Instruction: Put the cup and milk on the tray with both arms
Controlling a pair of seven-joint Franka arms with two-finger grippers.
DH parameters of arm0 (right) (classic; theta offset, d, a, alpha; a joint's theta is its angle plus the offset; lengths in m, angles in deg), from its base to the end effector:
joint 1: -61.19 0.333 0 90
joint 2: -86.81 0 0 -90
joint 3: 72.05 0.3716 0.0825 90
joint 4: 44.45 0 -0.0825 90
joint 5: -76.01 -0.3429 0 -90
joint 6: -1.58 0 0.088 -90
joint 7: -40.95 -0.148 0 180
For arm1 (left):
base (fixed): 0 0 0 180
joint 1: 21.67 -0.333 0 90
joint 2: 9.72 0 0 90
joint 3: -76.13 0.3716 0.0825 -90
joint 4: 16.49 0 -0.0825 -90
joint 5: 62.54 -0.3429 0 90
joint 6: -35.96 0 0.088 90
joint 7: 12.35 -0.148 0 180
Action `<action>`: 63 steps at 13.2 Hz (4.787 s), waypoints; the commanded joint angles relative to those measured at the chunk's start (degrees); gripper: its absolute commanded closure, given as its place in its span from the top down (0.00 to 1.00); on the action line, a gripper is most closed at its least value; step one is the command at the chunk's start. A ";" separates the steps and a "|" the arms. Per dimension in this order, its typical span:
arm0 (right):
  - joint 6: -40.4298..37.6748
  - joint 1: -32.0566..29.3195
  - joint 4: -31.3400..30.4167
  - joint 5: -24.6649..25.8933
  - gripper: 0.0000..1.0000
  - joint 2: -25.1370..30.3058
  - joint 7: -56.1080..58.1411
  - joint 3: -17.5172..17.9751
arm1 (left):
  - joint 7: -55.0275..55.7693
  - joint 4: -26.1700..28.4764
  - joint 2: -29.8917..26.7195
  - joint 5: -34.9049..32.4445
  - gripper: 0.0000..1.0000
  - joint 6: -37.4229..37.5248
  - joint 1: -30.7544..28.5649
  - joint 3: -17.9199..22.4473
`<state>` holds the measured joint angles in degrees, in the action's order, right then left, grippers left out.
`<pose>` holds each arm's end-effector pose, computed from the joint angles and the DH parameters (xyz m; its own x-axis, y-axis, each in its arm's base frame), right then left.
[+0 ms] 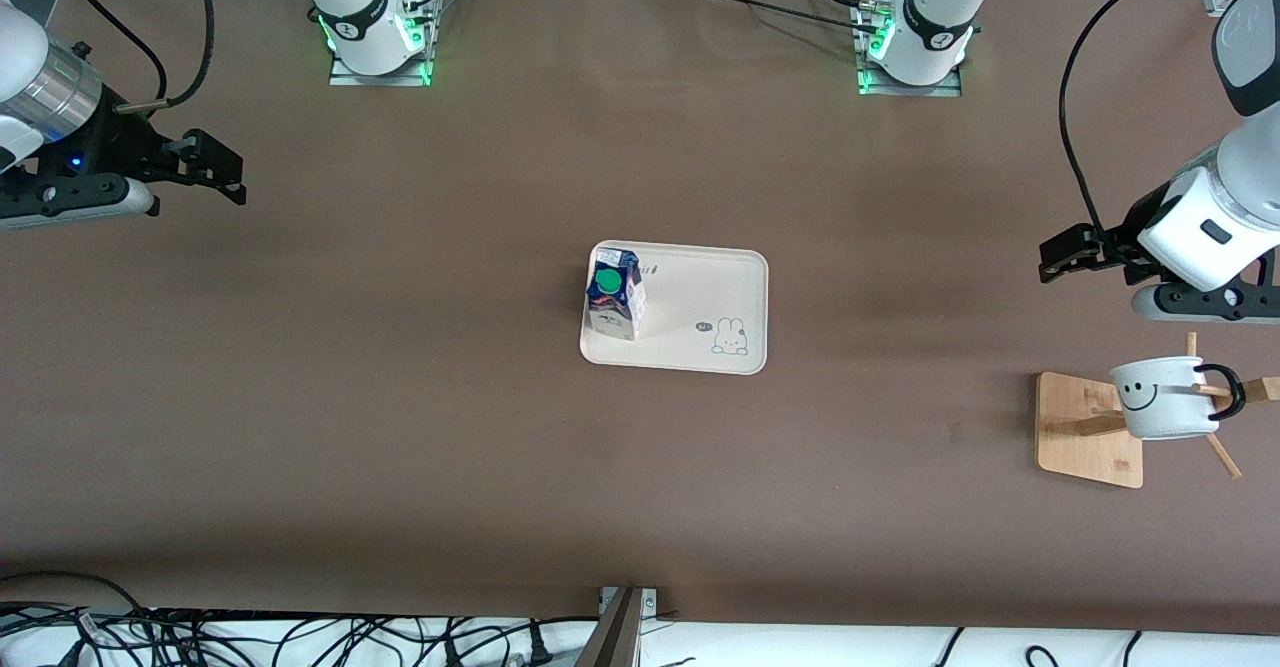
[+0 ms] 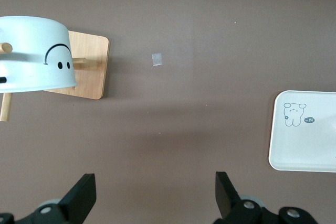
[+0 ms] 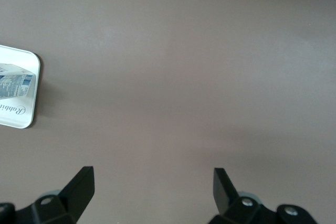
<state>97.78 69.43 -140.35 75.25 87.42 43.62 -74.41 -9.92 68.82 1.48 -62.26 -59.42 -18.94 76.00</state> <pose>0.5150 0.0548 0.6094 0.9890 0.1472 0.0165 0.1475 -0.9890 -0.0129 0.5875 -0.0299 0.5749 0.9998 -0.0070 -0.0199 -0.0069 -1.0000 0.0045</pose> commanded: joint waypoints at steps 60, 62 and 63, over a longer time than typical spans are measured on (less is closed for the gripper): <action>-3.29 1.34 3.62 2.60 1.00 -1.40 -0.21 0.96 | -12.36 30.27 -1.00 33.65 0.93 -56.84 -12.22 -0.65; -2.51 1.16 3.62 2.34 1.00 -1.40 -0.21 0.78 | -12.45 30.27 -1.00 33.65 0.71 -57.55 -12.30 -0.65; -2.24 1.16 3.62 2.25 1.00 -1.40 -0.21 0.78 | -12.80 30.27 -1.00 33.65 0.62 -57.55 -12.22 -0.65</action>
<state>95.48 70.36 -138.04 76.80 86.56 43.62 -73.44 -20.50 100.04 -0.08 -30.39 -116.41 -31.38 75.41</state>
